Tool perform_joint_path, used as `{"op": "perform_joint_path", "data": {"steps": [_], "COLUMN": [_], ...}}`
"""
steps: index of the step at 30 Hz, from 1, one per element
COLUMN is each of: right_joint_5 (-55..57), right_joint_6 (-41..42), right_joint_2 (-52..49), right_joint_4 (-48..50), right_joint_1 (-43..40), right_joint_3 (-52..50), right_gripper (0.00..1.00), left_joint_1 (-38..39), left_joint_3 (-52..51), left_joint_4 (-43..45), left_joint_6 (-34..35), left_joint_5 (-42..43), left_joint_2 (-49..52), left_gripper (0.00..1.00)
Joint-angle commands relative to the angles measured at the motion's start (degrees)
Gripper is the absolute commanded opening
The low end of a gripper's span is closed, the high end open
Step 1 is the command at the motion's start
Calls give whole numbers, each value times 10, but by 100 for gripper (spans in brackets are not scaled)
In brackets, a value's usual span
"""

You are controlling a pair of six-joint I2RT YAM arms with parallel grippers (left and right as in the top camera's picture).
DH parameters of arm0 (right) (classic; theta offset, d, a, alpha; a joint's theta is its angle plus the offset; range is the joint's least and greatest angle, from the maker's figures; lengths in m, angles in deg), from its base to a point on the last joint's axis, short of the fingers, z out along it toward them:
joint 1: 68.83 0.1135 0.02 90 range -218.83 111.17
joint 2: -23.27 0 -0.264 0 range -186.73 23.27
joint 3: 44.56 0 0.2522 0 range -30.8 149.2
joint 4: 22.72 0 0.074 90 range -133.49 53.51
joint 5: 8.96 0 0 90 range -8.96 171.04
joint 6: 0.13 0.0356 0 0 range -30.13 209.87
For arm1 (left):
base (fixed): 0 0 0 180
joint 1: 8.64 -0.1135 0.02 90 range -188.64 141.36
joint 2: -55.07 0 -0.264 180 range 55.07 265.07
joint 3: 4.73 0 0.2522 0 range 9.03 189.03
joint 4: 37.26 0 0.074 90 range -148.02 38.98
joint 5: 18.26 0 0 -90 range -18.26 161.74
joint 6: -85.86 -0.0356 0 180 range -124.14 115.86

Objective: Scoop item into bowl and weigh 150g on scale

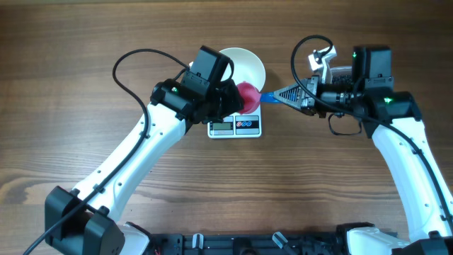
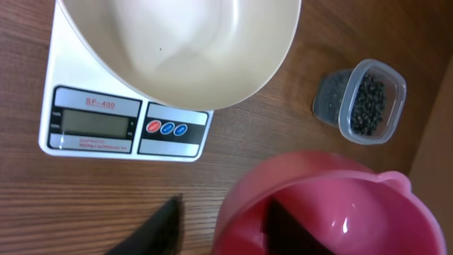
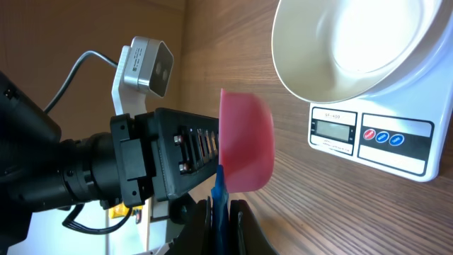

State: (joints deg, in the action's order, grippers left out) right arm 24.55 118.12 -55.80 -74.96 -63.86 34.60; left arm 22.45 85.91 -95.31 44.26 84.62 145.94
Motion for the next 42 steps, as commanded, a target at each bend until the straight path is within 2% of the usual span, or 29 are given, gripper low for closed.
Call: {"op": "perform_joint_path", "data": {"steps": [1, 2, 5, 9, 13, 17, 18, 19, 20, 21, 23, 24, 27, 30, 34, 40, 42], "right_joint_5": [9, 15, 33, 42, 40, 40, 40, 39, 37, 38, 37, 38, 40, 21, -27, -11, 17], "right_joint_6": [-13, -13, -39, -80, -150, -193, -193, -191, -191, -190, -188, -189, -191, -180, -174, -172, -171], "right_joint_2": [9, 9, 9, 9, 9, 9, 9, 9, 9, 9, 9, 9, 9, 9, 11, 11, 11], "right_joint_4": [3, 3, 1, -22, -77, -118, -122, -122, -122, -122, -122, -122, -120, -97, -72, -87, -101], "right_joint_1": [2, 1, -15, -76, -145, -169, -169, -169, -169, -169, -169, -169, -171, -184, -215, -226, -226], "right_joint_3": [10, 10, 10, 10, 10, 10, 10, 10, 10, 10, 10, 10, 10, 10, 10, 10, 10], "right_gripper": [4, 4, 4, 4, 4, 4, 4, 4, 4, 4, 4, 4, 4, 4, 4, 4, 4], "left_joint_1": [3, 3, 2, 2, 2, 2, 2, 2, 3, 3, 3, 3, 15, 59, 140, 148, 148], "left_joint_3": [-1, -1, -1, -1, -1, -1, -1, -1, -1, -1, -1, -1, -4, -10, -28, -113, -179], "left_joint_4": [1, 1, 1, 1, 1, -1, -2, -5, -10, -17, -37, -49, -82, -83, -9, 70, 152], "left_joint_6": [0, 0, 0, 0, 0, -4, -8, -19, -19, -19, -19, -19, -19, -38, -92, -103, -106], "left_joint_5": [-3, -3, -4, -4, -5, -16, -24, -36, -46, -54, -64, -64, -79, -125, -141, -141, -141], "left_joint_2": [5, 5, 5, 5, 5, 5, 5, 5, 5, 5, 7, 9, 11, 9, 9, 10, 9], "left_gripper": [89, 100, 100, 100, 100, 100, 95, 83, 69, 49, 15, 4, 4, 4, 4, 4, 4]}}
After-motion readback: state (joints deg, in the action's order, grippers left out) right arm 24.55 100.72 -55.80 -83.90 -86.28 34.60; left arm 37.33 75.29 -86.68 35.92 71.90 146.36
